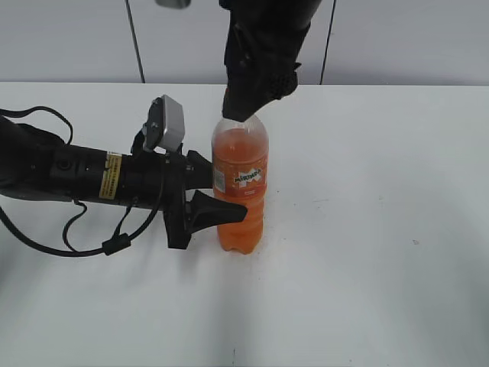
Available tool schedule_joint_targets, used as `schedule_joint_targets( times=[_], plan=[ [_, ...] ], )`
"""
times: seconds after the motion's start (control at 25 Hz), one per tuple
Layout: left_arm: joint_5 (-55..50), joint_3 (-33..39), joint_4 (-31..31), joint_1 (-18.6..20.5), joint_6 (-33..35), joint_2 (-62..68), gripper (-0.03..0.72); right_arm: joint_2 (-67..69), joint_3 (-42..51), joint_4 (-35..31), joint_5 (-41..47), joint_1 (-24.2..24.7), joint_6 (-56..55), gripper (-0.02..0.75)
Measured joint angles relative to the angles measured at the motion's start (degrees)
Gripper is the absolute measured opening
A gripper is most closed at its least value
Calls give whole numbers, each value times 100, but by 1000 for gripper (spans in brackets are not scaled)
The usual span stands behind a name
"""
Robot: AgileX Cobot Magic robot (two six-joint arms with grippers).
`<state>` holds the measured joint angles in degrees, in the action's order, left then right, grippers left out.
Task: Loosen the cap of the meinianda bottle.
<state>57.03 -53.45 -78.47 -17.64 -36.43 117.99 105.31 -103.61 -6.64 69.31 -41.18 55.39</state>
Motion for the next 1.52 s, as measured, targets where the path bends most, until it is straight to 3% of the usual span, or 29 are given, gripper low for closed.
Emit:
schedule_joint_targets(
  times=[0.08,0.28,0.4,0.84,1.36,1.52],
  plan=[
    [0,0,0,0,0,0,391,-88,0,-62,5,-5,-1094,530],
    [0,0,0,0,0,0,391,-146,0,52,-26,-5,-5368,522],
    [0,0,0,0,0,0,391,-146,0,155,-80,-5,-6719,522],
    [0,0,-5,0,5,0,391,36,0,282,-216,-5,-7083,482],
    [0,0,-5,0,5,0,391,278,0,319,-120,-5,-7067,282],
    [0,0,-5,0,5,0,391,278,0,340,-116,-5,-6540,281]
  ],
)
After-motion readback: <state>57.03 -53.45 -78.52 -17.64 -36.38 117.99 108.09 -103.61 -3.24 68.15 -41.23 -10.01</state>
